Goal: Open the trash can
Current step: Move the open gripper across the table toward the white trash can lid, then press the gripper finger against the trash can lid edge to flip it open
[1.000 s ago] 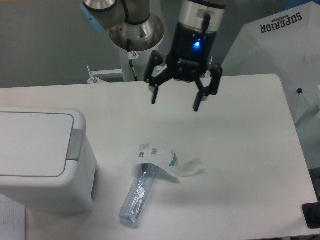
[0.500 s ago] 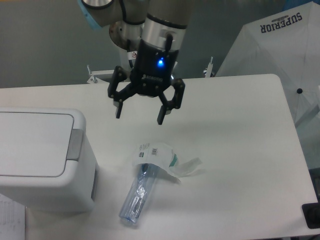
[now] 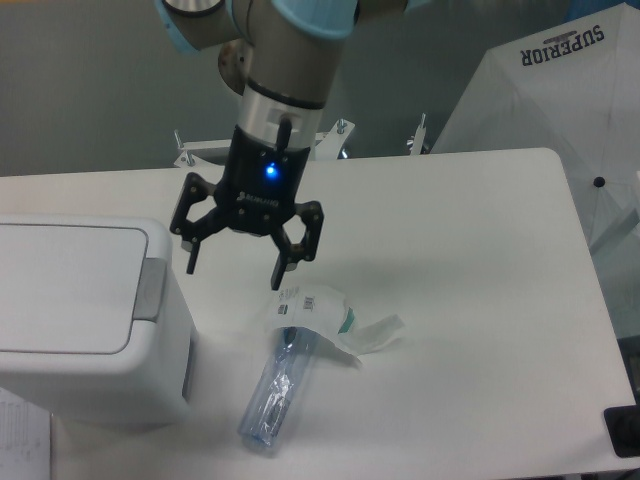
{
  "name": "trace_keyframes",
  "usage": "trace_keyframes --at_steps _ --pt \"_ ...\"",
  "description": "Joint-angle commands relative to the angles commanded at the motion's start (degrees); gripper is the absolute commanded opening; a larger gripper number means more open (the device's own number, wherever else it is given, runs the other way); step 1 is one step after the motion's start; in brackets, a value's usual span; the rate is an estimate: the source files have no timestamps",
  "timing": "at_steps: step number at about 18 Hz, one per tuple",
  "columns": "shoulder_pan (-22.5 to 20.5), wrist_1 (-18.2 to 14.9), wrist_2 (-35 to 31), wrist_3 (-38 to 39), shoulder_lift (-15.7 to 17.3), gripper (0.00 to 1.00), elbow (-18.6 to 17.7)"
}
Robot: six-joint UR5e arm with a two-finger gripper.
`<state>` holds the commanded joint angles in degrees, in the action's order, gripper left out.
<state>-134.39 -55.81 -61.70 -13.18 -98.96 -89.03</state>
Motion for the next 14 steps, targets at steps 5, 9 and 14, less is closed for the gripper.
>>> trace_keyframes --at_steps 5,9,14 --pt "1.41 0.26 -2.11 0.09 -1.14 1.0 0.0" --pt "1.85 0.18 -1.94 0.44 -1.41 1.0 0.0" --pt "2.2 1.58 -1.93 3.6 -1.93 1.0 0.0"
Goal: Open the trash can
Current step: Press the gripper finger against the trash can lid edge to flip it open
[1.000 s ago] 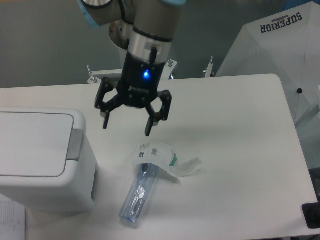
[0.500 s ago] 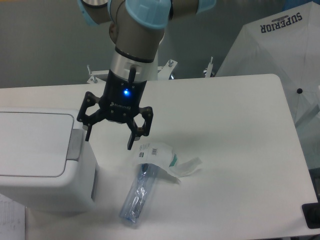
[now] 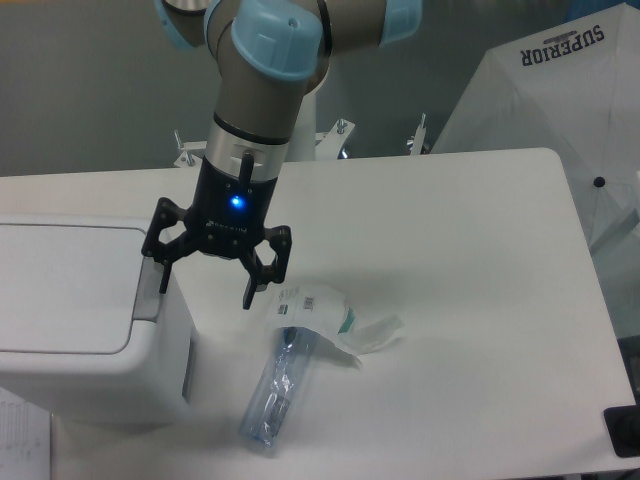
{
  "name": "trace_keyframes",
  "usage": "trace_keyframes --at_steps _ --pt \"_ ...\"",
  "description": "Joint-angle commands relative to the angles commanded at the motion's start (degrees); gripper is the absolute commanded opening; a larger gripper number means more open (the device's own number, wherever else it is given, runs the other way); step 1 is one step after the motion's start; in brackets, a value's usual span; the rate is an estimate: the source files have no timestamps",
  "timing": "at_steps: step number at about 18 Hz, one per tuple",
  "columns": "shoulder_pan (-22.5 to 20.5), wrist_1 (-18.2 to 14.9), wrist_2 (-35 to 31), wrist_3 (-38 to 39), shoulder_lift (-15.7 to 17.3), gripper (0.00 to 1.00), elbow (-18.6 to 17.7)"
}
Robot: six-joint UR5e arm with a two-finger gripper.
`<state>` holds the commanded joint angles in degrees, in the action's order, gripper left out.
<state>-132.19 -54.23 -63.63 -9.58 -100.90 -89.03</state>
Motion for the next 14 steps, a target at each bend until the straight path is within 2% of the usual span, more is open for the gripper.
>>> trace_keyframes --at_steps 14 --pt "0.44 0.61 0.0 0.0 -0.09 1.0 -0.79"
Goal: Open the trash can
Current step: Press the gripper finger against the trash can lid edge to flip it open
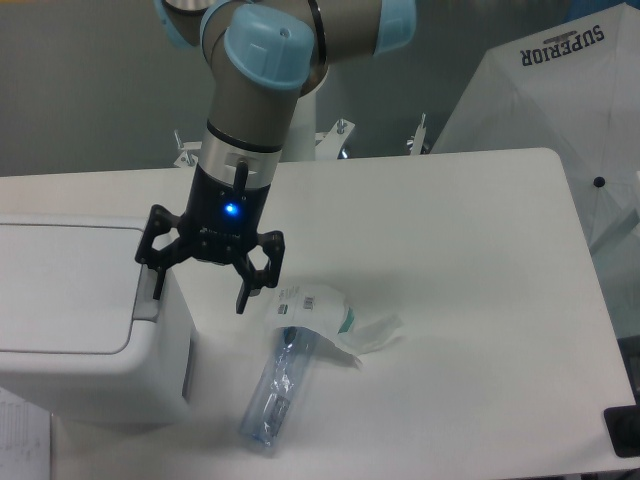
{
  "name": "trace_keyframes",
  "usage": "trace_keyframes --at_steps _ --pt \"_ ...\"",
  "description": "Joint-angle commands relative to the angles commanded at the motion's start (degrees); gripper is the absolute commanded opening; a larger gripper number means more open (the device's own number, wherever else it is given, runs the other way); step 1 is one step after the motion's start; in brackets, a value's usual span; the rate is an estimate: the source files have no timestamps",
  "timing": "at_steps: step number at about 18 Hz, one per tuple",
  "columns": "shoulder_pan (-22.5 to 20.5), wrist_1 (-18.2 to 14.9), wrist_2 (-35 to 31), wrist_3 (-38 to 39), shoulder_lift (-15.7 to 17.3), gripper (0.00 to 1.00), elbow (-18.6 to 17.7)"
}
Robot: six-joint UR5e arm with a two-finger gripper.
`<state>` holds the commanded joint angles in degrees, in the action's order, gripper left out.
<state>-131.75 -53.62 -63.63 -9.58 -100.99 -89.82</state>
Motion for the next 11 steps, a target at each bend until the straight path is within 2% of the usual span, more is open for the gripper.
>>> trace_keyframes --at_steps 4,11 --pt "0.0 1.4 0.0 0.0 0.0 1.0 -0.53" --pt "0.0 1.41 -0.17 -0.09 0.0 1.0 -0.88"
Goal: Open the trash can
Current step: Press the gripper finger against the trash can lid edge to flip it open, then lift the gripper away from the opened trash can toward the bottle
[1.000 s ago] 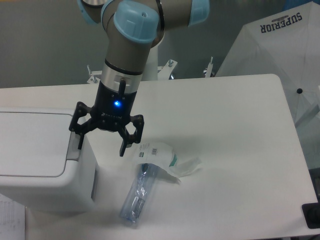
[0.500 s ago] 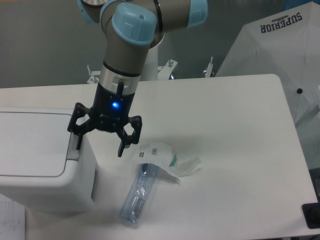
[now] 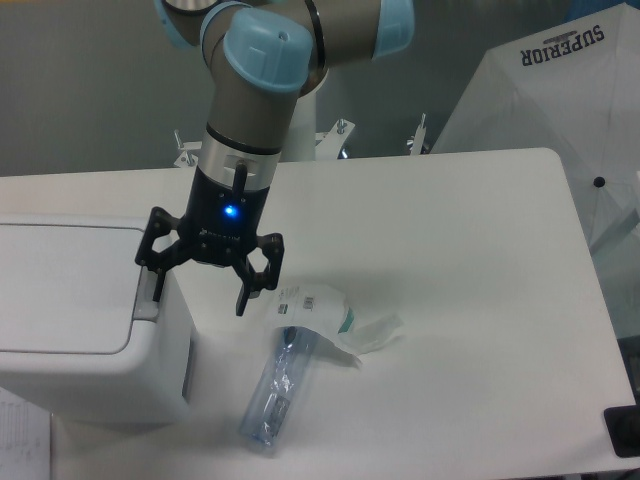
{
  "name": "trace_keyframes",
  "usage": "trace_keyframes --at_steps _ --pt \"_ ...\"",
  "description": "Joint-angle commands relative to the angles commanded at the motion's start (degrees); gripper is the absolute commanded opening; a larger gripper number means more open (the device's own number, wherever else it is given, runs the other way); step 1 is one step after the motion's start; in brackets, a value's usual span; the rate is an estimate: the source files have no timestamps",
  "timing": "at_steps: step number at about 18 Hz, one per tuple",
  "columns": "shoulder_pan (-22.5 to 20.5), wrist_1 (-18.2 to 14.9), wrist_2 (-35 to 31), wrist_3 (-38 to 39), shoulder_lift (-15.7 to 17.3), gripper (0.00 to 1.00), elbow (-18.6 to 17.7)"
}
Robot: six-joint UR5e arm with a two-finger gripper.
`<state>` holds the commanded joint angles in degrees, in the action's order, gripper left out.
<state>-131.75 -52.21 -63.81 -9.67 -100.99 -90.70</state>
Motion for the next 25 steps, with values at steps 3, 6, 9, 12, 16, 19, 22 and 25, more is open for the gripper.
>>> trace_keyframes --at_steps 3,6,9,12,16,19,22,25 --pt "0.0 0.0 0.0 0.0 0.0 1.0 0.0" --pt "0.0 0.0 0.0 0.0 0.0 1.0 0.0" --pt "0.0 0.0 0.0 -0.35 0.17 1.0 0.26" --pt "-0.26 0.0 -0.09 -0.7 0.88 1.0 2.8" --pt "-3.77 0.0 -1.4 -0.88 1.32 1.0 7.02" --pt "-6.59 -0.09 -2.02 -3.24 1.23 1.0 11.06" --pt "-8.0 -0.26 -7.63 -8.95 1.41 1.0 10.9" --pt "-8.09 -0.26 -12.81 -13.35 1.32 1.0 10.72"
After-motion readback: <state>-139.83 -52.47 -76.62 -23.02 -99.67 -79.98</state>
